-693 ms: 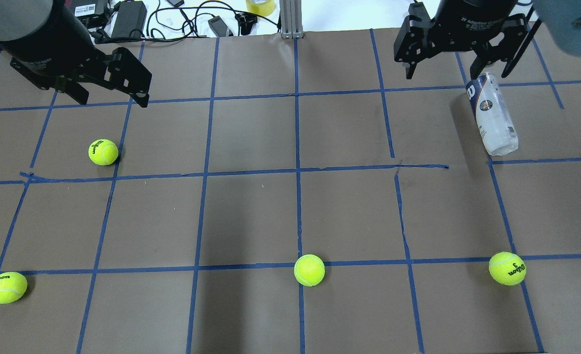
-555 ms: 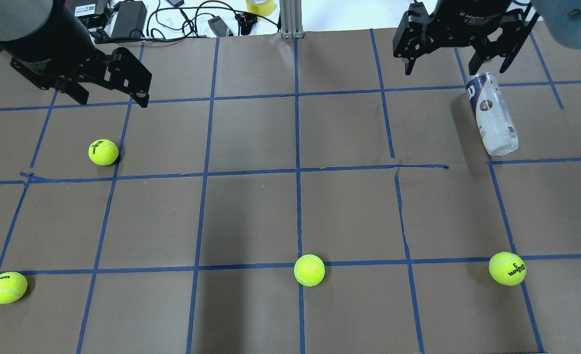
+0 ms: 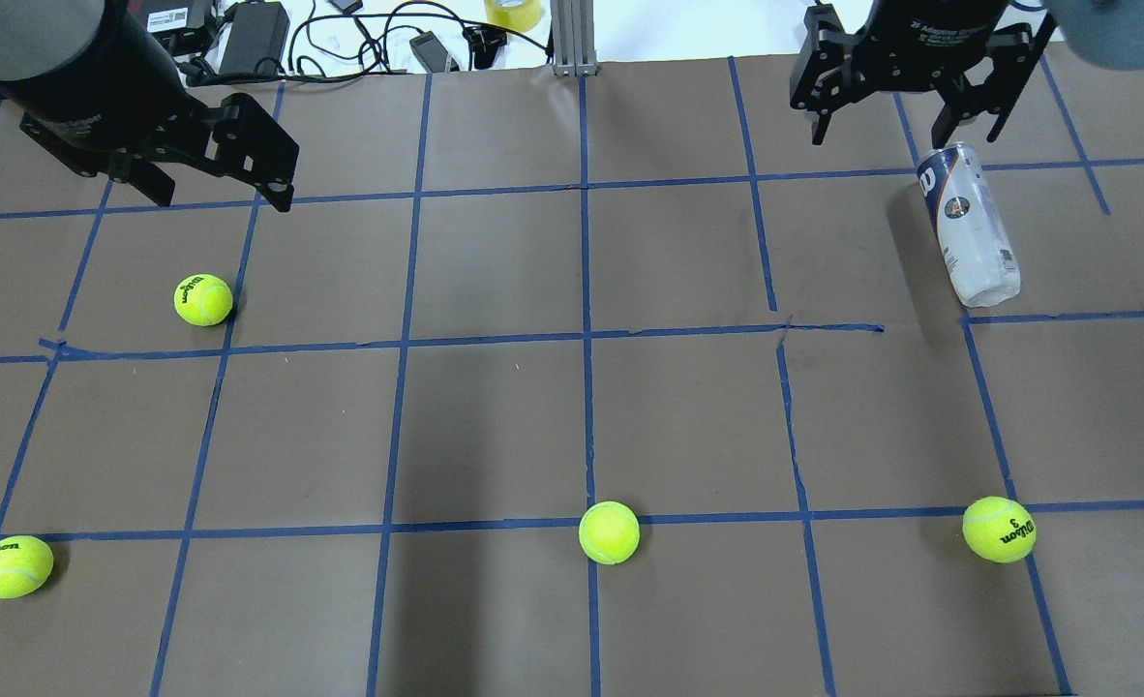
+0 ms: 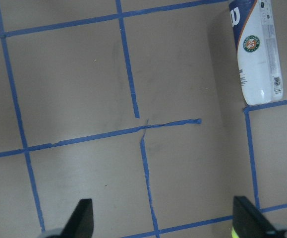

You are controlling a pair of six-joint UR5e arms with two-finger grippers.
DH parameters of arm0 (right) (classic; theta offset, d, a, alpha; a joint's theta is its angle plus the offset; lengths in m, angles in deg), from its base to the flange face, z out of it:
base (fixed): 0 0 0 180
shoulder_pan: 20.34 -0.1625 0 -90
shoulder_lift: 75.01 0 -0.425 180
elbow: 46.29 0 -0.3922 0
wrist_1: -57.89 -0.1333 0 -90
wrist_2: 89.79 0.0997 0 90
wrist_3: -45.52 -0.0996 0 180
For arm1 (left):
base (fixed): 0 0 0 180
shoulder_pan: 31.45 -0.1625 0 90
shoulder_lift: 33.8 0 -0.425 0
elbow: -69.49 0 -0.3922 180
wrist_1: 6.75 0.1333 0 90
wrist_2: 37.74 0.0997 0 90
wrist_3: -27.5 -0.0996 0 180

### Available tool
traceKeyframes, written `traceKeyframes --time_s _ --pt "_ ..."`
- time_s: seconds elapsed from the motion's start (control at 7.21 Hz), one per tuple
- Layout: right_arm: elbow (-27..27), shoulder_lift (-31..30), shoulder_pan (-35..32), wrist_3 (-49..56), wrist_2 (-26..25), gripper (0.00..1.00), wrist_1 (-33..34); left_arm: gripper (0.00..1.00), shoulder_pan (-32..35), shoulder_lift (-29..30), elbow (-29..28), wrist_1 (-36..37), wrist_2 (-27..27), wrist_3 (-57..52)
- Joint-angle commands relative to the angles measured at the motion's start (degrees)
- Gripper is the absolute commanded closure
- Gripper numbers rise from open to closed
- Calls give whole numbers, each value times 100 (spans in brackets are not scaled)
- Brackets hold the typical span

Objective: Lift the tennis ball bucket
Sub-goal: 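Move the right gripper down toward the white Wilson ball can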

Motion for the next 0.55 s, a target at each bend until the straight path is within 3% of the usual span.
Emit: traceKeyframes --time_s 0.0,0.28,0.42 --pt "570 899 742 670 121 0 143 0 0 0 0 0 0 0" --pt "1203 2051 1102 1233 -254 0 782 0 0 0 0 0 -9 0" --pt "1520 2456 1165 1412 -160 0 830 0 0 0 0 0 -9 0"
